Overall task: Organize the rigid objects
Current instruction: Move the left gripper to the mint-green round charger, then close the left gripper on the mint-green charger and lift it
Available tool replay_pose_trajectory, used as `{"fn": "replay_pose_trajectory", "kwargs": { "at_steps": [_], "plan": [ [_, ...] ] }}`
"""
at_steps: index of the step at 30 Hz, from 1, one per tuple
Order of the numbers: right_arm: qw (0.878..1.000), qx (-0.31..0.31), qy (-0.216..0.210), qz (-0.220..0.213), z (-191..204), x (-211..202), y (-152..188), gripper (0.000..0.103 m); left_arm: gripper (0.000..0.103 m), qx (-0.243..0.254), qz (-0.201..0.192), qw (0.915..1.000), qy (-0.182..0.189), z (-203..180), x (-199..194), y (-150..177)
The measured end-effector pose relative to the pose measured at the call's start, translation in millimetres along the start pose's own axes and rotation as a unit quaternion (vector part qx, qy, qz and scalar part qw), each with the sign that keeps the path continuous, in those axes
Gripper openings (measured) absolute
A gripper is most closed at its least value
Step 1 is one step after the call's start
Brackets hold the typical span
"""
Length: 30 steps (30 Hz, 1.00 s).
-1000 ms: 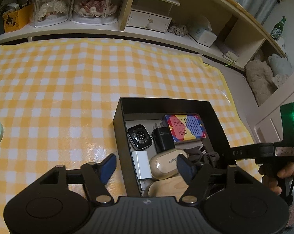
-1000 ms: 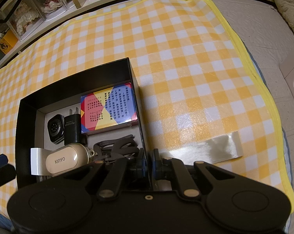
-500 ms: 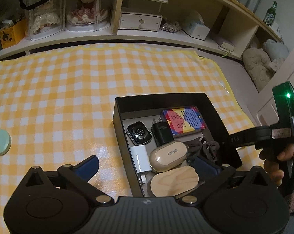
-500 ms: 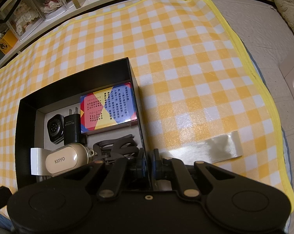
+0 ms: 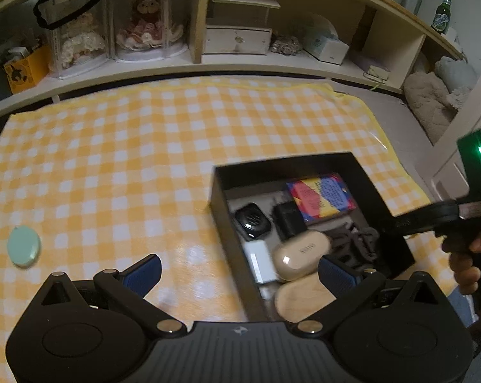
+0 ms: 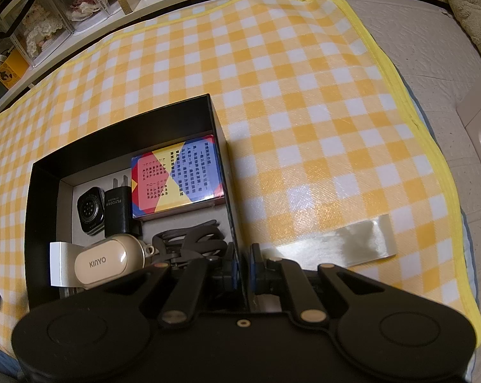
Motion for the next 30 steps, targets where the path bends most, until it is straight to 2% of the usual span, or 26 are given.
{"fn": "replay_pose_trajectory", "kwargs": {
  "at_steps": [4,8,17,21,23,30],
  "plan": [
    [1.0,0.0,0.0,0.0,0.0,0.0,0.0,0.008,0.103,0.007,-0.013,0.9999,-0.005,27.1,-6.6,-13.7],
    [1.0,0.0,0.0,0.0,0.1,0.0,-0.1,0.008,0.103,0.007,-0.024,0.9993,-0.03,63.3,-8.6,-26.0],
    [1.0,0.0,0.004,0.003,-0.5,2.3,0.0,0.008,0.103,-0.059,-0.017,0.9952,-0.077,165.1,3.6,-27.3],
    [1.0,0.002,0.006,0.006,0.0,5.3,0.5,0.008,0.1,-0.069,0.001,0.9942,-0.082,191.6,14.1,-25.3],
    [1.0,0.002,0.007,0.007,0.9,6.1,0.2,0.008,0.094,-0.07,0.015,0.9939,-0.084,202.2,20.5,-21.3],
    [1.0,0.002,0.009,0.008,2.6,7.6,-1.2,0.008,0.083,-0.065,0.072,0.99,-0.103,231.1,42.5,1.4]
  ]
}}
Point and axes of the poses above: each gripper's, at about its wrist camera, not at the fingertips, and x roughly the way its jaws point, z to its left, y to its underside, the point moved 5 cm from there along x, roughly the way its jaws point, and after that the axes turned 6 degrees about x, right-handed, at the moved point
